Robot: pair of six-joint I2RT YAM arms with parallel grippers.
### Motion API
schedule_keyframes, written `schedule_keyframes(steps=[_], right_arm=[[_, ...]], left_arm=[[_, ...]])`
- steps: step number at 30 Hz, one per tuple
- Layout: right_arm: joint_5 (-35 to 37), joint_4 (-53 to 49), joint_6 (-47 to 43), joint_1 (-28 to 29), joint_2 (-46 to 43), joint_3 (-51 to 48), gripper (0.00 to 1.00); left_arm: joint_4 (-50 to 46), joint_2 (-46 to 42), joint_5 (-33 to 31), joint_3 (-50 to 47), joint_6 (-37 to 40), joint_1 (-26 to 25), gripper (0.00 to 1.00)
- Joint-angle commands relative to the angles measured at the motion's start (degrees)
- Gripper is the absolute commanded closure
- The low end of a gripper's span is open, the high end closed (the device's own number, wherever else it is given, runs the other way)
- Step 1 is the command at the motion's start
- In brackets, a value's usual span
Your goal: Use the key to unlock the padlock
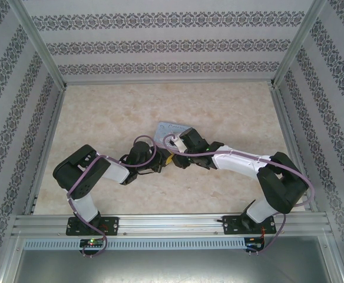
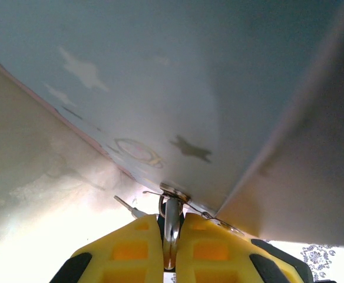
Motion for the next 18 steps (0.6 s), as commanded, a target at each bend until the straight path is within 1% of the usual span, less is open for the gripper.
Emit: schedule_keyframes(steps=[1,11,13,18], right_arm=[[2.8,0.1,-0.6,0.8,-0.6,-0.8,0.72],[8.0,0.7,-1.8,1.5,1.4,-0.9,0.73],[10.2,0.8,-2.3,2.3,1.7,-1.0,0.73],[18.6,1.7,-4.1,5.3,2.9,-1.4,0.76]], left_arm=[[2.3,-1.8,1.6,1.3,1.0,0.5,1.0],[2.6,-2.3,1.6,1.2,0.9,0.5,1.0],[2.4,-2.4,1.7,1.2,0.9,0.5,1.0],[2.4,-2.6,1.7,1.2,0.8,0.6,1.0]])
